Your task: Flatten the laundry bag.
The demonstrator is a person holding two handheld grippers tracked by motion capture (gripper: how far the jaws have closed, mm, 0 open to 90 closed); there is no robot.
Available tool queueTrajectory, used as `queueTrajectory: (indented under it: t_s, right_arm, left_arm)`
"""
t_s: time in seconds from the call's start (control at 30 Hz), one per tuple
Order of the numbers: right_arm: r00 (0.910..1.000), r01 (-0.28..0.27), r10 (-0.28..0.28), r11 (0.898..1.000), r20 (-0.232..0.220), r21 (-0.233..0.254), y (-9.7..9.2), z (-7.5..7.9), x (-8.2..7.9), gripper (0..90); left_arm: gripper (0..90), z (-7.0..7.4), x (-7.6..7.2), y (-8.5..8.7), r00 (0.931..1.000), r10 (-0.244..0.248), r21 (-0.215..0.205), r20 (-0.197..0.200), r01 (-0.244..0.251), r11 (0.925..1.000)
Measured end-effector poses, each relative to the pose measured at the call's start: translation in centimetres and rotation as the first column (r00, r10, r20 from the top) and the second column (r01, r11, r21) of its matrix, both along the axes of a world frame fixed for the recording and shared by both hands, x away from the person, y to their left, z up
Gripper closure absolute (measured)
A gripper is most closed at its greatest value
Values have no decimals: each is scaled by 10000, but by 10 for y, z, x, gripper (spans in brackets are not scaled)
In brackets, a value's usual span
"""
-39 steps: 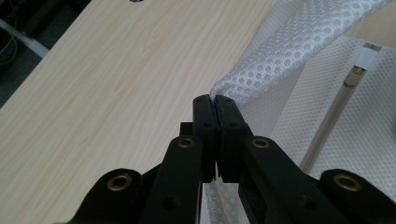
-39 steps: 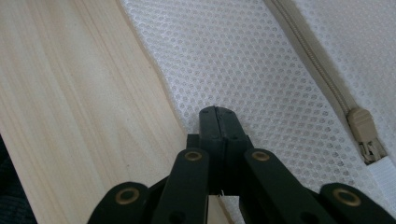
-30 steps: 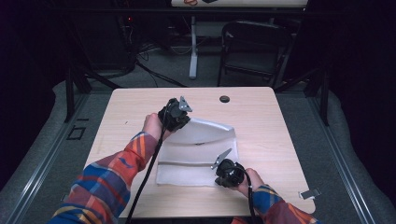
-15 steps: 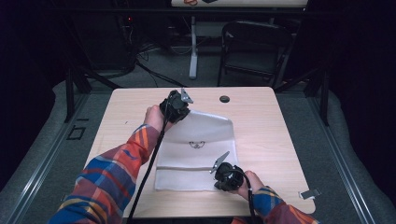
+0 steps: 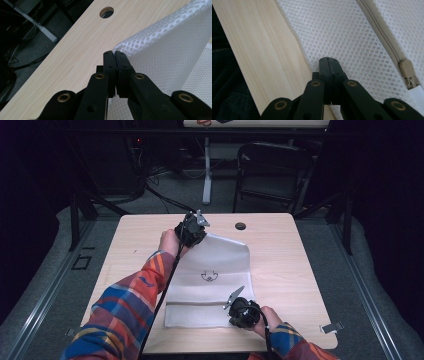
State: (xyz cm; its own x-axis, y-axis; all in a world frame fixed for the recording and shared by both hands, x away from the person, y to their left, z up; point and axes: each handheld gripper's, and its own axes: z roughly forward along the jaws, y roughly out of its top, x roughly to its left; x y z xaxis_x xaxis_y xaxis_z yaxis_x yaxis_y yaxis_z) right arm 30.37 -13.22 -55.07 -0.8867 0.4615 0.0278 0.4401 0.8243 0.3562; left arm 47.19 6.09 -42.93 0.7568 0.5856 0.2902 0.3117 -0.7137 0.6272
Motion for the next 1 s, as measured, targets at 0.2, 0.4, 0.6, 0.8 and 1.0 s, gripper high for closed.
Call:
queueTrajectory:
  t_s: [0.2,0.4,0.6,0.8,1.0]
  right_arm:
    - [9994,210,-198,9989,-291,413,-2,-2,3,900]
    - [9986,252,-225,9981,-475,567,-3,-2,5,900]
    - [9987,230,-208,9986,-464,483,-3,-2,7,900]
    - [9979,292,-258,9979,-603,572,-3,-2,7,900]
    - [9969,312,-262,9973,-746,657,-4,-3,10,900]
  left_arm:
    - [884,-7,9,-5,9997,227,-259,47,-226,9994]
    - [883,-16,16,-10,9977,621,-432,257,-609,9972]
    - [879,-22,24,-17,9950,951,-359,302,-940,9949]
    - [871,-23,33,-26,9941,1083,-238,96,-1080,9939]
    - [852,-28,43,-31,9914,1307,-133,-58,-1308,9913]
